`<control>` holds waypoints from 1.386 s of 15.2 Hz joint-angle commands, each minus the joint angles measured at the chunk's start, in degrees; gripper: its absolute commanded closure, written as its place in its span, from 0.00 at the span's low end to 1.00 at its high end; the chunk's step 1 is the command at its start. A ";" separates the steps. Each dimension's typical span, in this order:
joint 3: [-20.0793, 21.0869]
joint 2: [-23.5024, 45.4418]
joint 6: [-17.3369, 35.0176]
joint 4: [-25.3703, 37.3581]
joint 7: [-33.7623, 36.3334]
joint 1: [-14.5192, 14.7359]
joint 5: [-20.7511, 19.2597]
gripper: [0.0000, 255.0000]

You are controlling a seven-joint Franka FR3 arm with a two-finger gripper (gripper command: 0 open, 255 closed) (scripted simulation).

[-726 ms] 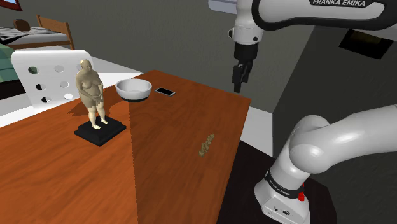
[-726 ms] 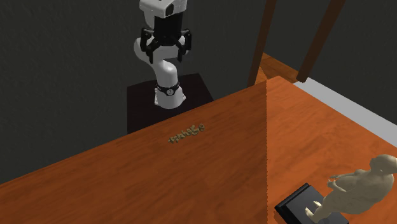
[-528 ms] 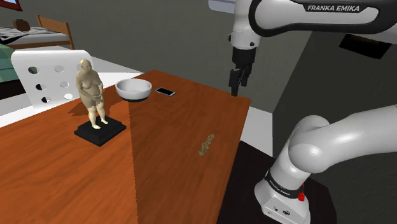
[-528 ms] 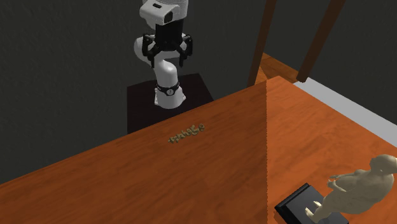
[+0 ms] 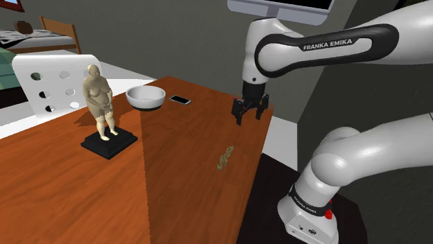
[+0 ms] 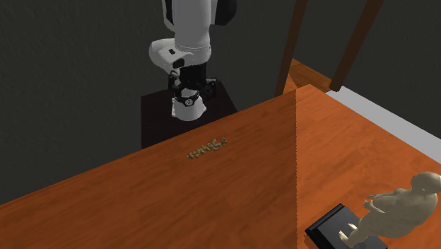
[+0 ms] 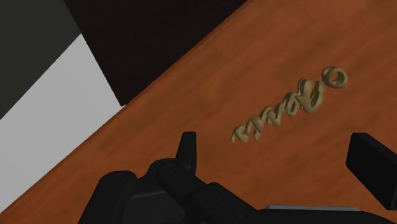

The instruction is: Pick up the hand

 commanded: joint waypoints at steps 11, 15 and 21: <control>8.63 18.54 35.65 -11.61 33.44 -7.64 12.56 0.00; 9.17 22.02 40.00 -12.35 34.02 -7.88 12.89 0.00; 9.75 26.79 45.46 -13.05 34.02 -8.16 12.84 0.00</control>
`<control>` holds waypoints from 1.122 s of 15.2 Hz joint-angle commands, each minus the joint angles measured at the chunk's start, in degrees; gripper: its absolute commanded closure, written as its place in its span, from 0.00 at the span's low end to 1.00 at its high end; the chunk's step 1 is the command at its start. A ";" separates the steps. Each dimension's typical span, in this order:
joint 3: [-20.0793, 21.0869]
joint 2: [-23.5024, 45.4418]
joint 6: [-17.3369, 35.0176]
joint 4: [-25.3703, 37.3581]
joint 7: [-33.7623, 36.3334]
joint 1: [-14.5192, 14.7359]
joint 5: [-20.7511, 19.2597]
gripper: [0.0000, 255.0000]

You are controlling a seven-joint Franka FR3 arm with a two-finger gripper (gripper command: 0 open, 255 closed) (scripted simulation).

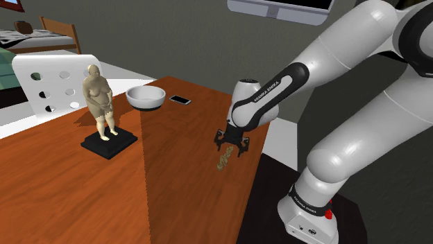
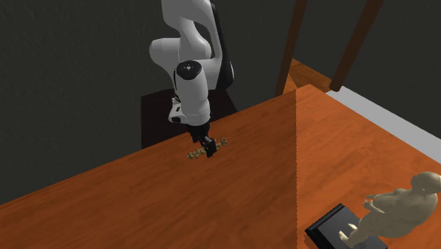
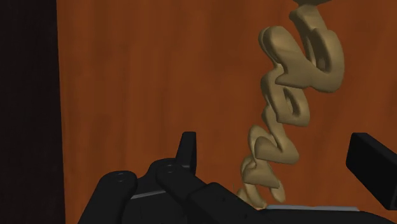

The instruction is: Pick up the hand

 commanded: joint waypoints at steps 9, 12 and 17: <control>0.08 0.32 0.43 -0.07 0.06 0.03 0.03 1.00; -0.18 -1.75 -1.96 0.26 0.01 0.11 0.05 1.00; -0.81 -6.70 -7.85 1.22 0.07 0.32 -0.05 1.00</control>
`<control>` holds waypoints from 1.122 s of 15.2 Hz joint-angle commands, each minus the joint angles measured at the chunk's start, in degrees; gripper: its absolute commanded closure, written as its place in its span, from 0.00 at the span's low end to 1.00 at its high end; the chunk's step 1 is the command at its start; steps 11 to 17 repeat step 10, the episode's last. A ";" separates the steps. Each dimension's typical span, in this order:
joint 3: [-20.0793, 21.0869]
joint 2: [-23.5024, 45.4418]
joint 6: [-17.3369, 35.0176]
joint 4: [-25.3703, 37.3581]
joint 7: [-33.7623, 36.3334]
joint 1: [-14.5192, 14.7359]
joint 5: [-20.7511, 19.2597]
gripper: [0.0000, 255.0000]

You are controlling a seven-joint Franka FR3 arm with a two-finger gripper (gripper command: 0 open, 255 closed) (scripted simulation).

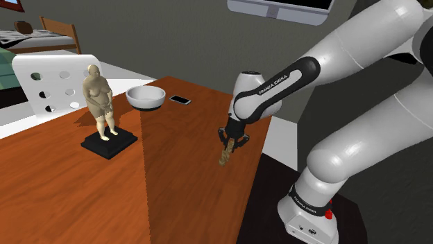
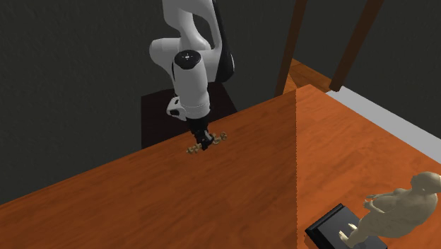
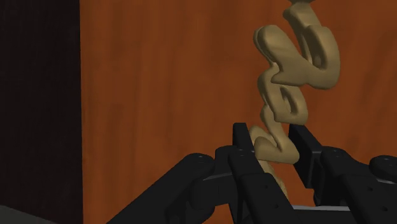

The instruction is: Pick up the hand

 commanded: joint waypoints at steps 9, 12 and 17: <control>-1.19 -7.65 -10.40 2.75 0.36 0.11 -0.69 1.00; -1.19 -7.64 -10.39 2.76 0.36 0.11 -0.69 1.00; -1.19 -7.64 -10.39 2.76 0.36 0.11 -0.69 1.00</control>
